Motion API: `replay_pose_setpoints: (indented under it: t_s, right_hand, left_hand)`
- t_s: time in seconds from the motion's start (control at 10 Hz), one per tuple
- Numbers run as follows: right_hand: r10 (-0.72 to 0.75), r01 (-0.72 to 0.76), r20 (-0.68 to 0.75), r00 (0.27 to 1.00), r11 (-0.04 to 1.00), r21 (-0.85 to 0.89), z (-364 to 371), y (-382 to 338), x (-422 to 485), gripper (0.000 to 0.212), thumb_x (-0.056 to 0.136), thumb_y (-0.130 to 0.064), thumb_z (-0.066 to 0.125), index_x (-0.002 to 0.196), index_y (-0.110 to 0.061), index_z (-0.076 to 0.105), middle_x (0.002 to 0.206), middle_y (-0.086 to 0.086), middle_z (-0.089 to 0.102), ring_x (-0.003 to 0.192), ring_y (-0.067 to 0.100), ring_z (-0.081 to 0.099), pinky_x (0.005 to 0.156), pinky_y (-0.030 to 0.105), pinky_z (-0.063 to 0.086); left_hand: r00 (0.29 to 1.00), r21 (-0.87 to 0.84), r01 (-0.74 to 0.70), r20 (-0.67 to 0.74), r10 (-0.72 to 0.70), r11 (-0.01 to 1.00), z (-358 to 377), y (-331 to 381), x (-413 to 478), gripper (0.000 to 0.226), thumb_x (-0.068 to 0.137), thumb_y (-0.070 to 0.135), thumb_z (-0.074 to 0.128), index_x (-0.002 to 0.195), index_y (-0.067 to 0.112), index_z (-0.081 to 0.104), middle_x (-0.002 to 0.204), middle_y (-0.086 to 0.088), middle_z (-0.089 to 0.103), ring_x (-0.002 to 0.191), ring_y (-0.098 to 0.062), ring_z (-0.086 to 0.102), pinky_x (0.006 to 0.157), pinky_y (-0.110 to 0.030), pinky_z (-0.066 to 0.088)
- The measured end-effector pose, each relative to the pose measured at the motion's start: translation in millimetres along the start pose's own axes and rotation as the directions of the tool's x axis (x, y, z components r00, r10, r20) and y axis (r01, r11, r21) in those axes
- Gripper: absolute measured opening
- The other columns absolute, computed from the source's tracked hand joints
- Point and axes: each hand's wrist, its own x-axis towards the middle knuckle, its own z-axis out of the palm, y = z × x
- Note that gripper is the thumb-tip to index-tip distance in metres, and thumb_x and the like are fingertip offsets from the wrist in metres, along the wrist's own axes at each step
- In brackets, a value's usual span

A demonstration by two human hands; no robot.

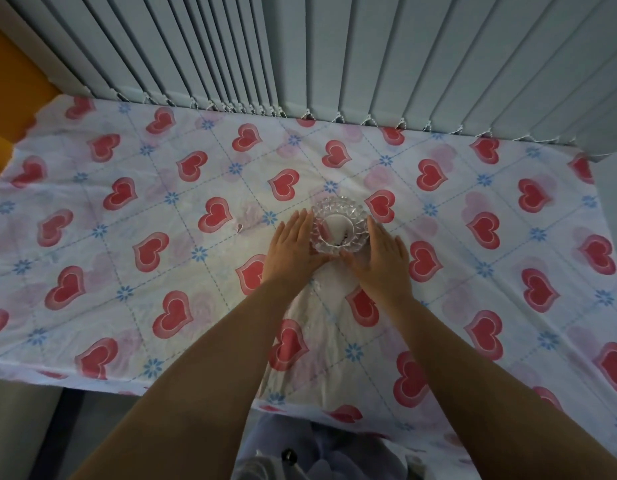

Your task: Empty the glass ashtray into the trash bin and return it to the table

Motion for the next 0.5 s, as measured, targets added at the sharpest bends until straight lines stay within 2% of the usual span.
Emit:
replay_pose_setpoints:
  t_s: [0.1,0.2,0.3,0.4,0.5]
  right_hand:
    - [0.024,-0.024,-0.008,1.000,1.000,-0.008,-2,1,20,0.089,0.086,-0.075,0.032,0.154,-0.018,0.021,0.159,0.004,0.036,0.147,0.023,0.033,0.122,0.050,0.019]
    - [0.042,-0.041,0.036,0.998,0.998,-0.038,-6,0,36,0.091,0.085,-0.074,0.028,0.155,-0.017,0.017,0.162,0.006,0.028,0.150,0.024,0.026,0.122,0.048,0.011]
    - [0.044,-0.042,0.049,0.998,0.998,-0.048,-8,-2,42,0.086,0.090,-0.068,0.037,0.155,-0.015,0.019,0.162,0.007,0.028,0.150,0.026,0.025,0.123,0.048,0.011]
    - [0.052,-0.052,0.036,0.998,0.999,-0.011,-10,-2,42,0.079,0.092,-0.063,0.041,0.152,-0.014,0.025,0.158,0.009,0.036,0.145,0.031,0.035,0.120,0.053,0.026]
    - [0.075,-0.075,0.005,0.997,0.997,0.018,-16,-8,39,0.067,0.097,-0.053,0.040,0.150,-0.014,0.028,0.155,0.009,0.041,0.142,0.032,0.040,0.115,0.054,0.035]
  left_hand:
    - [1.000,0.007,0.004,0.013,-0.004,1.000,-5,3,20,0.093,0.089,0.064,0.044,0.157,0.013,0.007,0.166,-0.003,0.007,0.152,-0.016,0.000,0.124,-0.034,-0.001]
    - [0.999,0.018,0.008,0.033,-0.009,1.000,-10,6,36,0.094,0.089,0.065,0.042,0.157,0.012,0.004,0.166,-0.003,0.003,0.153,-0.017,-0.002,0.124,-0.036,-0.001]
    - [0.996,0.056,0.001,0.084,-0.006,0.998,-15,7,44,0.096,0.088,0.067,0.039,0.156,0.012,-0.001,0.166,-0.005,0.000,0.152,-0.018,-0.004,0.125,-0.038,0.001]
    - [0.991,0.103,-0.030,0.130,0.017,0.994,-20,6,44,0.094,0.089,0.066,0.035,0.156,0.012,-0.002,0.166,-0.007,-0.004,0.152,-0.020,-0.006,0.125,-0.039,0.001]
    - [0.995,0.127,-0.027,0.103,0.014,0.992,-29,9,39,0.083,0.096,0.061,0.027,0.156,0.013,-0.003,0.165,-0.007,-0.008,0.152,-0.021,-0.009,0.124,-0.039,-0.003]
